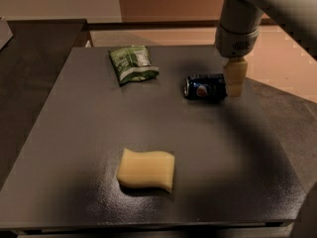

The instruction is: Knock pepsi can over

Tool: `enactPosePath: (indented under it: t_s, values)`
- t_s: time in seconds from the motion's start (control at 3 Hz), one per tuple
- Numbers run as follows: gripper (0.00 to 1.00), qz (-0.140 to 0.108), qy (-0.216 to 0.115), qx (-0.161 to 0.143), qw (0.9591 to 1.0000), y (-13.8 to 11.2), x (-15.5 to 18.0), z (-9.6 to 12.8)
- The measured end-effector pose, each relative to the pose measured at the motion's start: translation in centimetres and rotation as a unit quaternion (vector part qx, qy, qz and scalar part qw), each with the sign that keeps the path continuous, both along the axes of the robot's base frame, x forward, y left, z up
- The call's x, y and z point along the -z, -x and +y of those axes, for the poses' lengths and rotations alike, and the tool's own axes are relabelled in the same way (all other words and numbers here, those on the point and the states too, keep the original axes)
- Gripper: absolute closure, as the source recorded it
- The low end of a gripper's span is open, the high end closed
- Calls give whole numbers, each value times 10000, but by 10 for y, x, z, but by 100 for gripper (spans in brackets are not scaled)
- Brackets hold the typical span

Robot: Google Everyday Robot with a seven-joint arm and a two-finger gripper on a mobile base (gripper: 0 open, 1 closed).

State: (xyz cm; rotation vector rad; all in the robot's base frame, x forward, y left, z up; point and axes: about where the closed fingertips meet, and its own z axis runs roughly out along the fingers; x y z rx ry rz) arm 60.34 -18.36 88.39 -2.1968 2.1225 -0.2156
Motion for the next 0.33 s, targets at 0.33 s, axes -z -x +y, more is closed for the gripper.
enactPosePath:
  t_s: [0.33]
  values:
    - [0,0,0,0,10000,0,0,0]
